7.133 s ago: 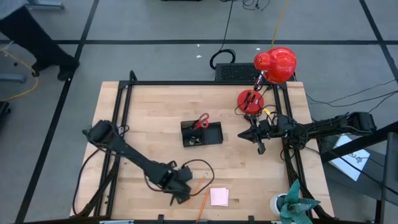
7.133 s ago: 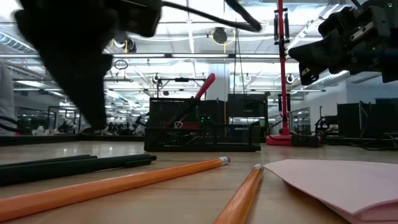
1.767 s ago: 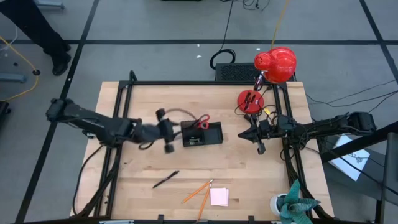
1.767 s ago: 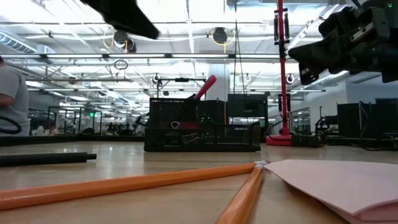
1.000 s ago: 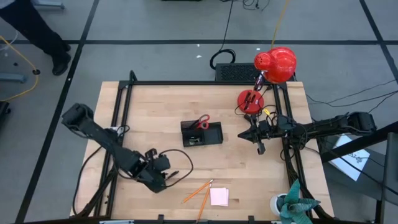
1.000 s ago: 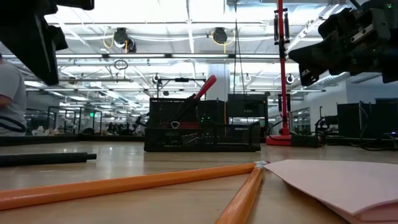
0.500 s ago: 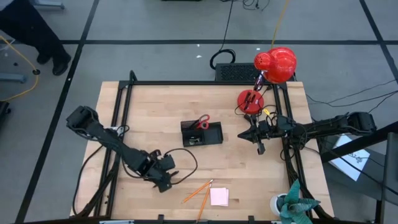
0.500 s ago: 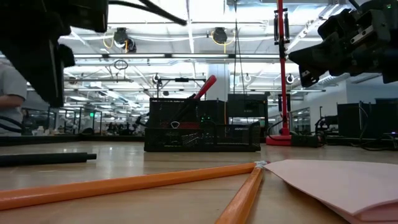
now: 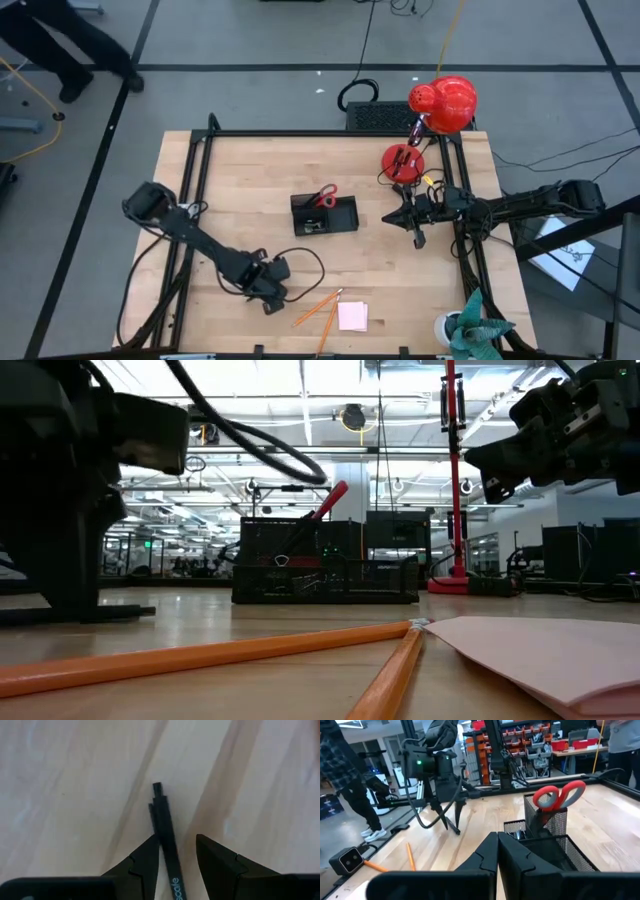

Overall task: Pick and place office supplies into organizer
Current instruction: Put the pen into the desk organizer

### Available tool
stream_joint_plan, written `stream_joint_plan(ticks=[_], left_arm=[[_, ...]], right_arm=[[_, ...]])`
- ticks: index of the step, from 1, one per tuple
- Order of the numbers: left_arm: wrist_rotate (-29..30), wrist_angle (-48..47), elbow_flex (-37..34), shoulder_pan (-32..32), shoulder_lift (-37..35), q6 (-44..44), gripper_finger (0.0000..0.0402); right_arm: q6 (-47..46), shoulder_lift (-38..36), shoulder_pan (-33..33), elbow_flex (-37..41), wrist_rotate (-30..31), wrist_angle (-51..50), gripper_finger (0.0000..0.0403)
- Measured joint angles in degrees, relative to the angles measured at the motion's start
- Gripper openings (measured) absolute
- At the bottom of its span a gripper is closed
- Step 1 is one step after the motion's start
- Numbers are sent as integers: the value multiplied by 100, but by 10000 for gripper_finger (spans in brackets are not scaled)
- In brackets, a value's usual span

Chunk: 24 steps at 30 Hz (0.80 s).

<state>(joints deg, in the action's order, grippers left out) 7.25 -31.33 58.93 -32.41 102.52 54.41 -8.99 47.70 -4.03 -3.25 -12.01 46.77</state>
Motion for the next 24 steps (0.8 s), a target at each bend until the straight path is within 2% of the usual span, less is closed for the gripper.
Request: stream_joint_plan(ticks=[11,24], left_arm=[[59,-24,38,17,438,27,136],[331,-14,16,-207,470,-75,136]], right_arm=[[-81,0,0,-2,-2,5,4],[-83,0,0,0,-7,8,4]])
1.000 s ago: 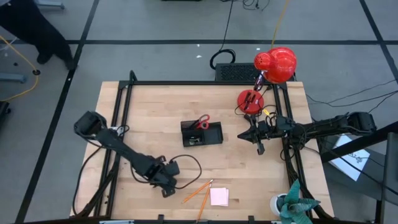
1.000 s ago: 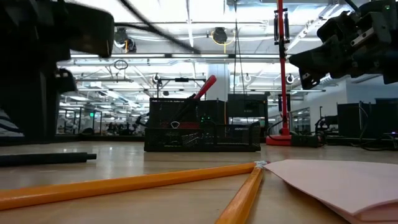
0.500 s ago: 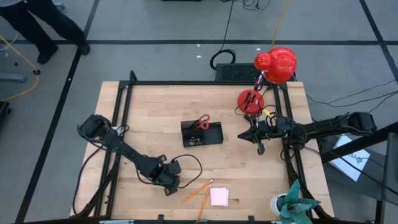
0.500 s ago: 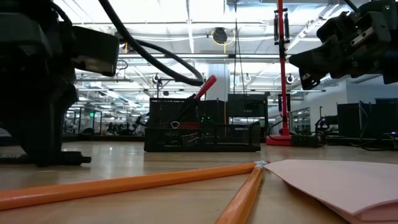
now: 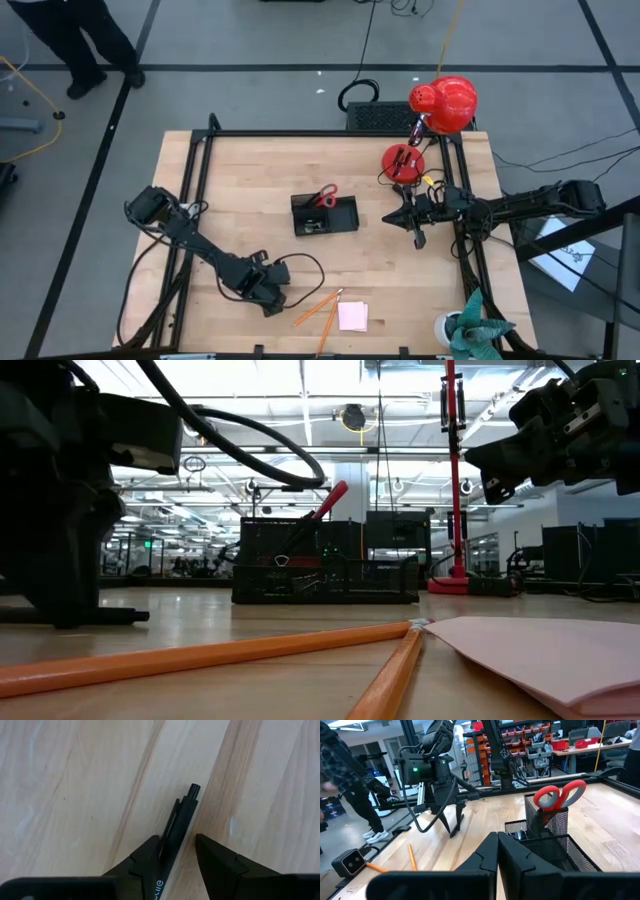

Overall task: Pick and place office supplies into organizer
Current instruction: Put the pen into the desk organizer

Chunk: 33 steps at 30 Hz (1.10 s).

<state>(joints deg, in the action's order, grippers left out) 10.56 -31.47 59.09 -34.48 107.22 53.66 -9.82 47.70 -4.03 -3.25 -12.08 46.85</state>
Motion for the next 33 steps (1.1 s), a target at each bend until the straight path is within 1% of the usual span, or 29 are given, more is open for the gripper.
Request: stream_joint_plan(ticks=[5,7,12,15,18,21,24,26,29,31,33], left_arm=[[75,27,-7,-6,2,-111,135],[95,40,-7,2,2,-109,128],[136,166,-19,11,4,-169,79],[217,285,-29,9,4,-369,46],[373,474,-41,-32,-32,-573,23],[834,691,-44,-129,-98,-696,19],[1579,900,-68,-241,-149,-931,31],[2042,1290,-60,-269,-232,-1232,36],[2574,1765,-48,-241,-352,-1860,33],[2939,2109,-48,-144,-403,-2506,27],[3469,2348,-48,0,-572,-3202,22]], right_arm=[[0,0,0,0,-2,0,4],[0,0,0,-2,-2,0,4],[0,0,0,-2,-20,0,4],[0,0,0,0,-22,0,4],[0,0,0,-1,-22,-1,4],[0,0,0,-1,-22,-1,4],[0,0,0,0,-22,0,4],[0,-1,0,-1,-24,2,4],[0,-1,1,-1,-23,0,4],[0,0,0,0,-22,0,4],[0,-2,0,-2,-23,-1,4]])
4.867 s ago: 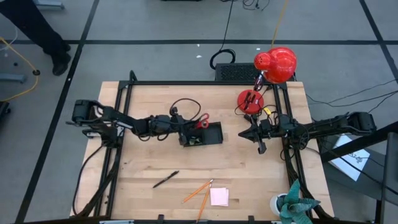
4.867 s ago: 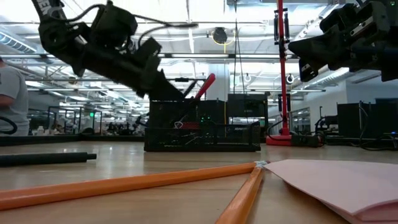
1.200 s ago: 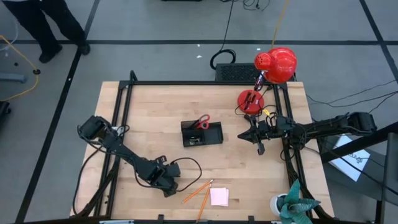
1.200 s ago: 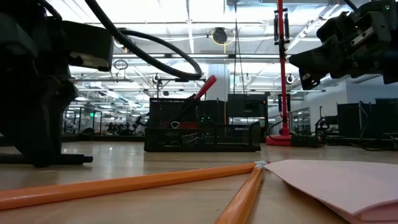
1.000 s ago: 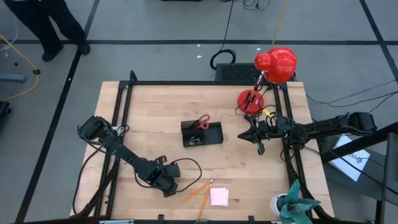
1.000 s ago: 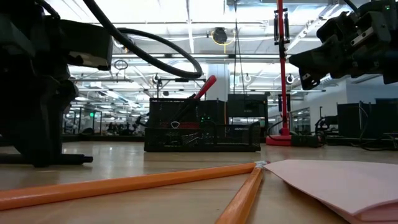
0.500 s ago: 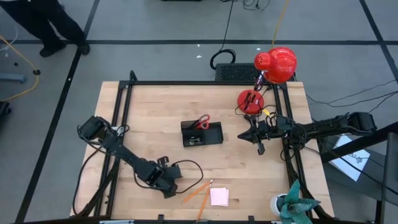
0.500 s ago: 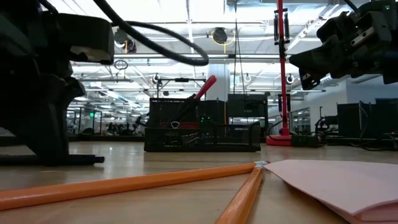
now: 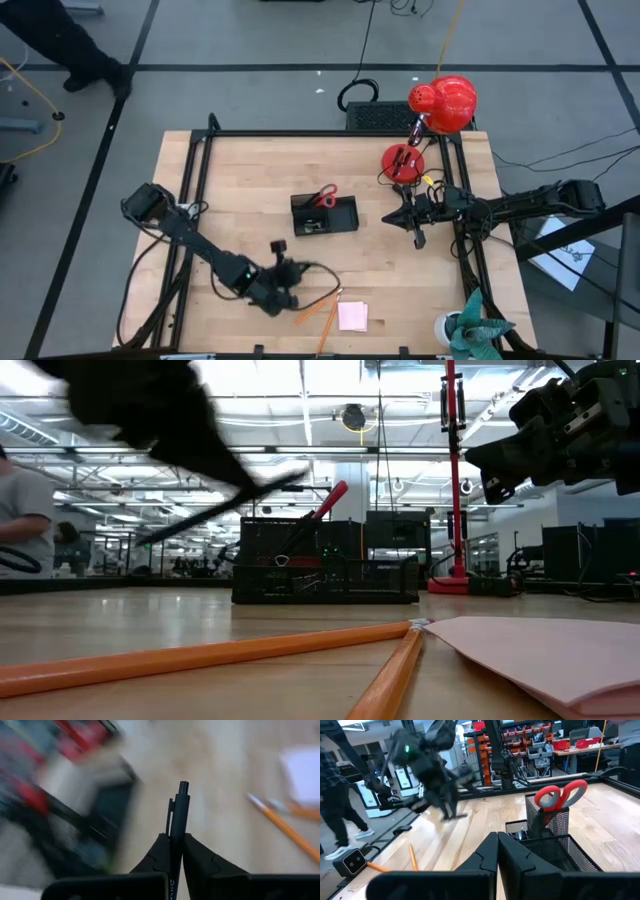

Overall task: Pick and place office supplies into organizer
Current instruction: Put the pen into the desk organizer

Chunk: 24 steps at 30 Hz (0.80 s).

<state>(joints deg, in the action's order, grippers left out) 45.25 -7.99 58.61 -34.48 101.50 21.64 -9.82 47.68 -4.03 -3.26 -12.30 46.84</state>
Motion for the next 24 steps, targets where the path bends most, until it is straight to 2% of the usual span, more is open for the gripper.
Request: stream_joint_plan(ticks=[3,6,9,12,16,19,24], left_arm=[[527,380,-1,320,-421,-883,23],[536,1163,-231,643,-920,-1860,24],[-127,2500,-885,987,-1423,-2758,18],[-1040,3853,-1725,1415,-1838,-3056,12],[-1490,5304,-2473,1836,-2070,-3224,12],[-1826,5709,-2709,2136,-2039,-3213,13],[-2341,5901,-2713,2477,-1915,-3030,10]], right_arm=[[1,0,1,1,1,6,4],[8,0,2,2,0,7,4],[6,0,2,0,1,25,4],[17,0,0,2,1,59,4],[19,0,0,0,1,99,4],[19,0,0,2,4,192,4],[6,0,0,0,5,257,4]])
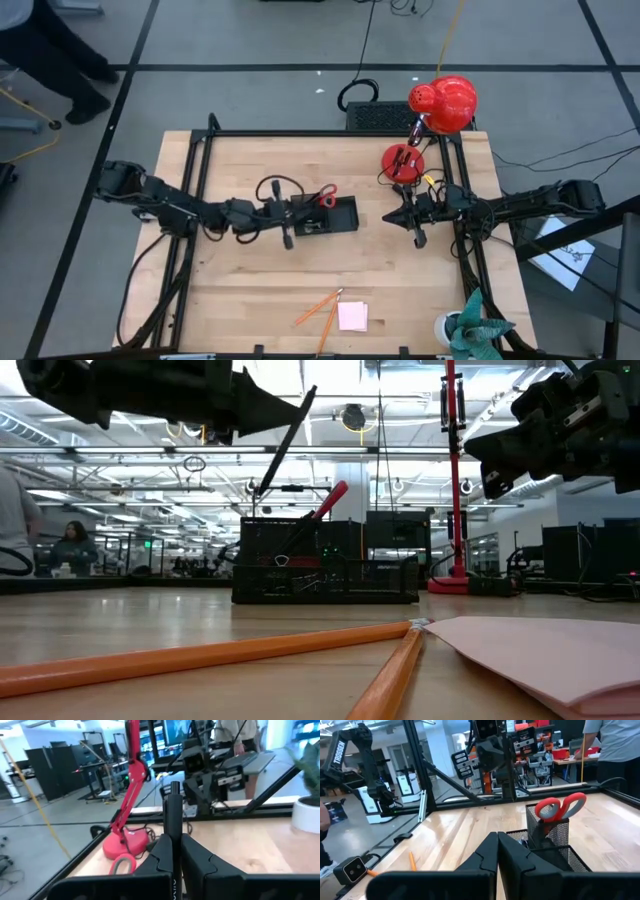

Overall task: Pick and place office supplies into organizer
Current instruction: Put the pen into the desk organizer

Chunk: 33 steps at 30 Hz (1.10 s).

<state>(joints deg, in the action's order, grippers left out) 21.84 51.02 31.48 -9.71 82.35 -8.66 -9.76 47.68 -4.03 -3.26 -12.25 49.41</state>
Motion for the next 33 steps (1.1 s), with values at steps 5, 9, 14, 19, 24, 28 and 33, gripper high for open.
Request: stream_joint_plan(ticks=[5,9,14,19,24,28,33], left_arm=[[-140,139,1,39,-4,-61,13],[-365,372,5,33,71,-117,6],[-396,707,10,165,385,-209,4],[-595,968,10,421,459,-142,3],[-527,856,9,354,470,-28,5],[-408,489,9,289,471,25,6],[-351,277,7,171,466,36,7]], right_arm=[[-2,0,1,1,2,-3,4],[-2,0,2,0,4,-37,4],[20,0,0,0,17,-37,4],[-9,0,1,2,15,-42,4],[139,0,0,2,17,-187,4],[146,2,0,0,17,-377,4],[91,2,0,0,17,-393,4]])
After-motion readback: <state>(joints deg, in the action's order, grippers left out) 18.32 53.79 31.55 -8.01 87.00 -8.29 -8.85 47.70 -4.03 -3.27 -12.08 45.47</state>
